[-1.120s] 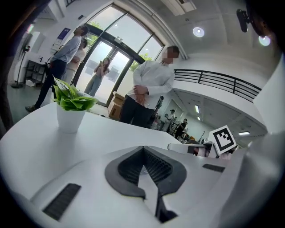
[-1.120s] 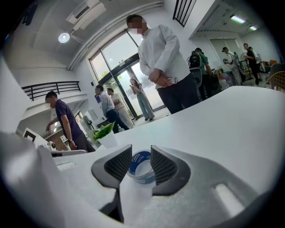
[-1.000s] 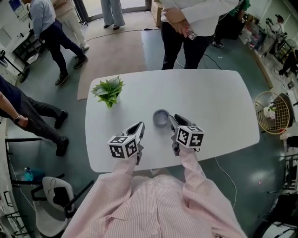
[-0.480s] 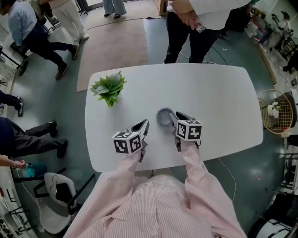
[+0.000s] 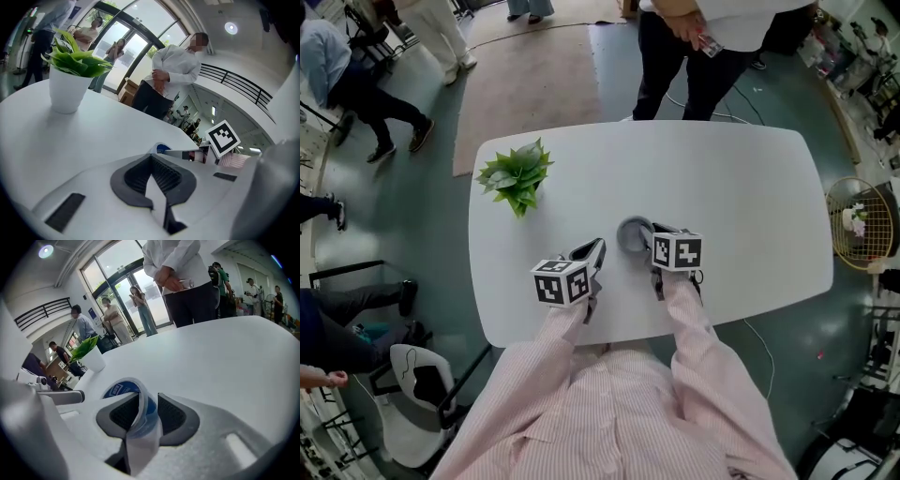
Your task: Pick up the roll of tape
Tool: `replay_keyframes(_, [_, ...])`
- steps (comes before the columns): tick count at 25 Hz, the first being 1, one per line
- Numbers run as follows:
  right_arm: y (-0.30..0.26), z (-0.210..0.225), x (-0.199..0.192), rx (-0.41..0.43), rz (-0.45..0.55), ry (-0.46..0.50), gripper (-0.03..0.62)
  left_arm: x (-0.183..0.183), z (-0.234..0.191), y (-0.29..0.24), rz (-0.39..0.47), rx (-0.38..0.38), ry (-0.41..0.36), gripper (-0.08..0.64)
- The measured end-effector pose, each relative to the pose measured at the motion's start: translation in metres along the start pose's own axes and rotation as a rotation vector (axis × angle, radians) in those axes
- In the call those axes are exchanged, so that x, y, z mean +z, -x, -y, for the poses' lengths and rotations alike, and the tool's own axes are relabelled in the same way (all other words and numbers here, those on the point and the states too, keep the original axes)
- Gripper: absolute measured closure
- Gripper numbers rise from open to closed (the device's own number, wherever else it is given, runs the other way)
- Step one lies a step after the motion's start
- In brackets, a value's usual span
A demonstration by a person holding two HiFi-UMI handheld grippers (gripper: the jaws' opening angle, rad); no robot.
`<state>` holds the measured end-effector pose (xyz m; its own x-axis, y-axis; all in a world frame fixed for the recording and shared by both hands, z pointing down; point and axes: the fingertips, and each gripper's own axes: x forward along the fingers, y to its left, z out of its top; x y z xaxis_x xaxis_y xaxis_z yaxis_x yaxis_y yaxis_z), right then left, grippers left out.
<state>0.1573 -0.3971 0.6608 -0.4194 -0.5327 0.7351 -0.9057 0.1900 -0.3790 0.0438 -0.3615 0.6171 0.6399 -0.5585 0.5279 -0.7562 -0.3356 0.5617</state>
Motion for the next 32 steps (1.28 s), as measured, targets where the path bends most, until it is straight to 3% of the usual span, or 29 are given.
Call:
replay_keyframes(10, [-0.005, 0.004, 0.000, -0.044, -0.079, 0.028, 0.492, -0.005, -0.006, -0.008, -0.030, 0.013, 0.010, 0.560])
replay_keyframes(17, [-0.002, 0.004, 0.001, -0.053, -0.061, 0.038, 0.495, -0.003, -0.006, -0.006, -0.022, 0.023, -0.007, 0.560])
replay_keyframes(32, [0.065, -0.031, 0.042, 0.098, 0.312, 0.048, 0.495, 0.038, 0.031, 0.039, 0.196, -0.019, -0.168, 0.560])
